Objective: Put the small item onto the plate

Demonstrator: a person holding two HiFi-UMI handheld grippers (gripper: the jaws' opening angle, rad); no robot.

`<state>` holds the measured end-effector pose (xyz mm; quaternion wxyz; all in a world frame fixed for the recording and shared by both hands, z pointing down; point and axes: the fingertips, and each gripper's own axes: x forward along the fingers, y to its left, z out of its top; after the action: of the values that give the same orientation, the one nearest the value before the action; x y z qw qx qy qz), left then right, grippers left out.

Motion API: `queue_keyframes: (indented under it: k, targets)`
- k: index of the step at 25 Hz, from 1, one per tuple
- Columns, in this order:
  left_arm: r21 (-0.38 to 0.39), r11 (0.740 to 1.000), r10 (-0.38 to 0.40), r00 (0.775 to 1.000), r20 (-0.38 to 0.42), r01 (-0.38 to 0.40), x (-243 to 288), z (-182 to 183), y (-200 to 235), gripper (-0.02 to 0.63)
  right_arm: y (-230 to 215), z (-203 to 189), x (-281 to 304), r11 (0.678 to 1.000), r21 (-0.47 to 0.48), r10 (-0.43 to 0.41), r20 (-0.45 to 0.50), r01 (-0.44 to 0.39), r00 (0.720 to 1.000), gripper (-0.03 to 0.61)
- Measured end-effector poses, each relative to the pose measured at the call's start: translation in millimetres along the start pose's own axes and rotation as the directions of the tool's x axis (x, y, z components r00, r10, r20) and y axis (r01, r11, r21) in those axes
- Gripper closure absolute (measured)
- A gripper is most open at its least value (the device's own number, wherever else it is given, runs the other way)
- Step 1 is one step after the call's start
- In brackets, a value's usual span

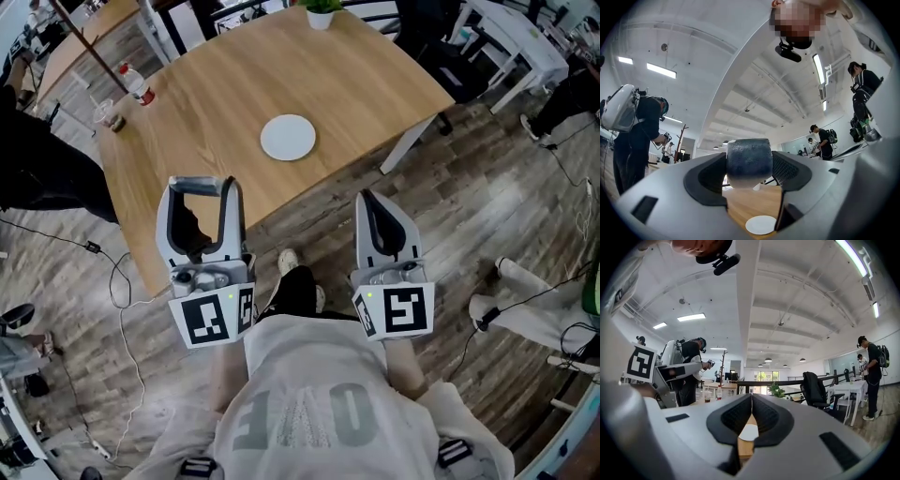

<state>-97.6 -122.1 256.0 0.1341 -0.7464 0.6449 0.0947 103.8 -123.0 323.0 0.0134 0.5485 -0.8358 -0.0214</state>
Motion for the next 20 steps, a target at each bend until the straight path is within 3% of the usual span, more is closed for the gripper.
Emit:
queue_keyframes:
  k: [9, 20]
  targets:
    - [-0.005, 0.998, -0.065, 0.998, 0.026, 0.065, 90, -27, 7, 0.314, -30, 0, 78, 0.999, -0.020, -0.047, -0.023, 0.047, 0.999, 0.561]
    - [-0.023, 0.996, -0.090, 0.995, 0.039, 0.091, 170, -45, 51, 0.314, -23, 23, 180, 0.998, -0.063, -0.022, 0.008, 0.023, 1.000, 0.561]
